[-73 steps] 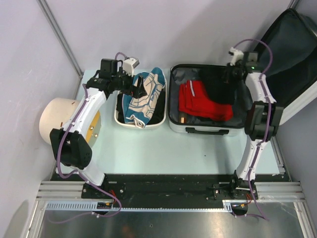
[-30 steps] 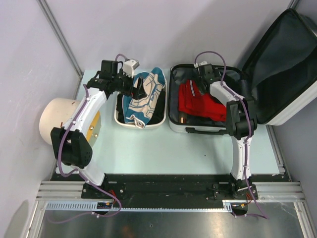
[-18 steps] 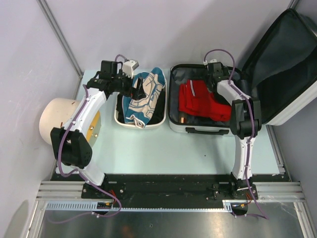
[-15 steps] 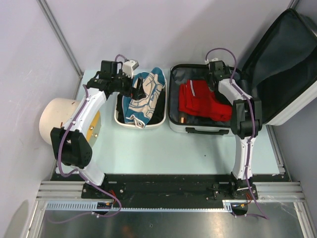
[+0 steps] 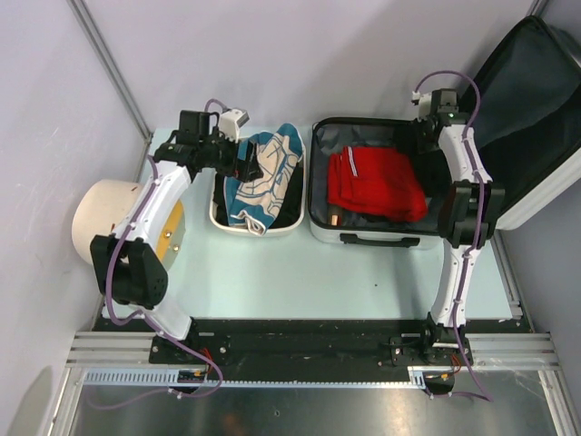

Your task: Open, take out, and arrange the luggage

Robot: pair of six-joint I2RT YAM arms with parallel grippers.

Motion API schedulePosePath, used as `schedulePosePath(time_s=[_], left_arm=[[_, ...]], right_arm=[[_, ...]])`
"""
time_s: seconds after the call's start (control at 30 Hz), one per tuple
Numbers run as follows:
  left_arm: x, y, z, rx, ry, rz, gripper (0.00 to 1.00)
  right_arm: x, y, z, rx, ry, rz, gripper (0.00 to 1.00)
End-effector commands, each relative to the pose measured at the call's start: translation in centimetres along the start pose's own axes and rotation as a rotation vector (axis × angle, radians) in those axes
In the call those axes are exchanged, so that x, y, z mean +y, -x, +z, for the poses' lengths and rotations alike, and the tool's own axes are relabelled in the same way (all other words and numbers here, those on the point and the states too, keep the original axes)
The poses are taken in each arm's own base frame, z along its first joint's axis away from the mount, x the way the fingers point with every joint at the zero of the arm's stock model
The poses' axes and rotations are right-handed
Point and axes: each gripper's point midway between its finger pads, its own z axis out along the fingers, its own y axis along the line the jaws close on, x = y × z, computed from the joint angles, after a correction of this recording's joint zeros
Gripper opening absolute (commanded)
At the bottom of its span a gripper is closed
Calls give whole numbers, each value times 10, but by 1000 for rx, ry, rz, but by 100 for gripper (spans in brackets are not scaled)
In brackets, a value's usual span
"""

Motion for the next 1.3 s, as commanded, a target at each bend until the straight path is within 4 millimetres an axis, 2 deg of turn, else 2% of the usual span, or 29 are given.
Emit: schedulePosePath(time_s=[0.0,0.03,0.07,0.13,0.17,0.2,0.3,0.37,0.4,0.43,0.47,0.53,0.6,0.63,0.7,0.73,0.77,0.8,0.83,0.87,0.9,0.93,1.03,1.07,1.1,1.13,1.17,1.2,1.27], left_arm=[[-3,17,-24,-65,9,71,99],[-3,18,-26,-70,7,69,100],[-3,17,-26,-68,5,67,99],[-2,19,-30,-78,8,69,100],[-2,20,-31,-80,8,69,99],[-1,20,-31,-81,8,69,100],[1,21,-34,-86,9,59,100],[4,21,-38,-93,11,44,100],[4,22,-39,-96,11,41,100],[8,22,-42,-102,20,33,99],[9,23,-43,-105,18,22,100],[14,24,-49,-118,21,-3,99],[17,22,-52,-121,12,-25,99],[23,22,-56,-128,20,-41,99],[28,20,-60,-134,24,-71,99],[29,19,-63,-138,21,-89,99],[38,18,-68,-146,37,-108,99],[39,17,-72,-150,41,-117,99],[45,15,-76,-156,50,-136,99],[47,13,-77,-155,52,-145,99],[52,12,-82,-162,64,-159,99],[52,12,-85,-170,59,-169,99],[59,6,-92,-175,74,-201,99],[60,5,-93,-177,77,-206,99],[63,3,-96,-179,84,-213,99],[62,2,-96,-179,81,-221,99],[63,1,-97,-180,79,-227,99],[64,0,-97,-179,79,-236,99],[65,0,-99,-184,82,-236,98]], right_arm=[[6,32,-39,-102,201,76,0],[9,42,-50,-142,239,76,0],[18,61,-73,-223,327,73,0],[28,85,-99,-327,407,95,0],[41,95,-113,-373,484,107,0],[43,116,-134,-456,516,124,0],[66,147,-172,-587,628,117,0],[82,161,-188,-628,688,136,0],[94,175,-198,-678,708,121,0],[102,182,-205,-698,728,129,0],[102,188,-207,-719,717,134,0],[139,208,-218,-779,750,88,0],[156,222,-220,-823,726,62,0],[180,232,-224,-848,737,31,0],[193,245,-223,-897,679,2,0],[219,250,-230,-926,681,-41,0],[226,256,-226,-942,638,-43,0],[237,263,-234,-998,614,-99,0],[248,265,-237,-1018,600,-122,0],[275,265,-244,-1036,588,-159,0],[286,265,-243,-1057,551,-230,0],[312,261,-249,-1064,533,-270,0],[348,236,-234,-1061,460,-426,0],[374,213,-223,-1060,463,-471,0],[385,203,-217,-1076,428,-561,0],[395,192,-210,-1066,416,-595,0],[414,180,-207,-1061,433,-615,0],[420,170,-196,-1034,442,-619,0],[424,170,-194,-1029,462,-581,0]])
